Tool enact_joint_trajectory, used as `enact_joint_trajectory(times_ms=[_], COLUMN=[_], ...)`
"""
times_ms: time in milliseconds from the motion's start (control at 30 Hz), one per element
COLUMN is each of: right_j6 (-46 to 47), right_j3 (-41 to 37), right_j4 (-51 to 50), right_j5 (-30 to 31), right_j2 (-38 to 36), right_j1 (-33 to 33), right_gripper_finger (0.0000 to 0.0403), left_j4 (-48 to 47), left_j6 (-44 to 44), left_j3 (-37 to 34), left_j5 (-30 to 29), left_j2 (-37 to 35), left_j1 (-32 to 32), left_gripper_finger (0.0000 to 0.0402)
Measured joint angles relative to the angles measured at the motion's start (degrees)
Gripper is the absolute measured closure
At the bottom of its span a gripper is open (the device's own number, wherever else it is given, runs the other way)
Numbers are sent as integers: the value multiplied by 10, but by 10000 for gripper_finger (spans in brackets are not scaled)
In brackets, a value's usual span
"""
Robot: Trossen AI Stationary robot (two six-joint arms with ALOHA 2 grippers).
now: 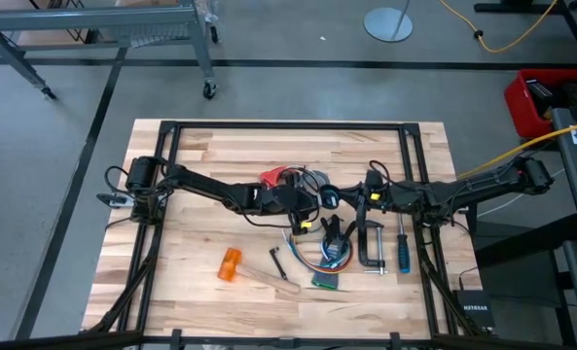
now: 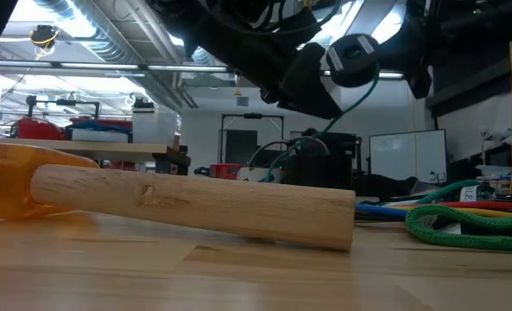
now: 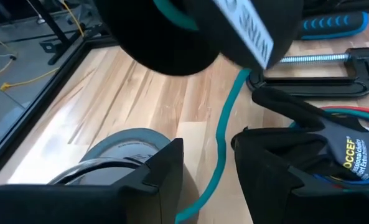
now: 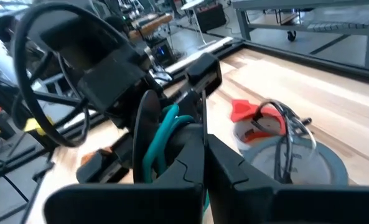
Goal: Coil cords
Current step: Coil the blue wire onto the spool
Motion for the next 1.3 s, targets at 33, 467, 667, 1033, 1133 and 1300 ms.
enact_joint_trajectory(times_ms=[33, 467, 667, 1033, 1133, 1300], right_j6=[0, 0, -13, -15, -16, -16], right_j3=[0, 0, 0, 0, 0, 0], right_j4=[6, 28, 40, 29, 16, -29], right_j5=[0, -5, -15, -20, -19, -19], right_j2=[0, 0, 0, 0, 0, 0], right_j1=[0, 0, 0, 0, 0, 0], right_gripper_finger=[400, 400, 400, 400, 401, 401], left_j4=[1, 7, 6, -68, -102, -124], left_j6=[-4, -11, -11, -64, -90, -131], left_j3=[0, 0, 0, 0, 1, 1], left_j5=[0, 0, 0, -19, -51, -66], left_j2=[0, 0, 0, 0, 0, 0], left_j1=[0, 0, 0, 0, 0, 1], left_gripper_finger=[266, 265, 267, 392, 392, 397])
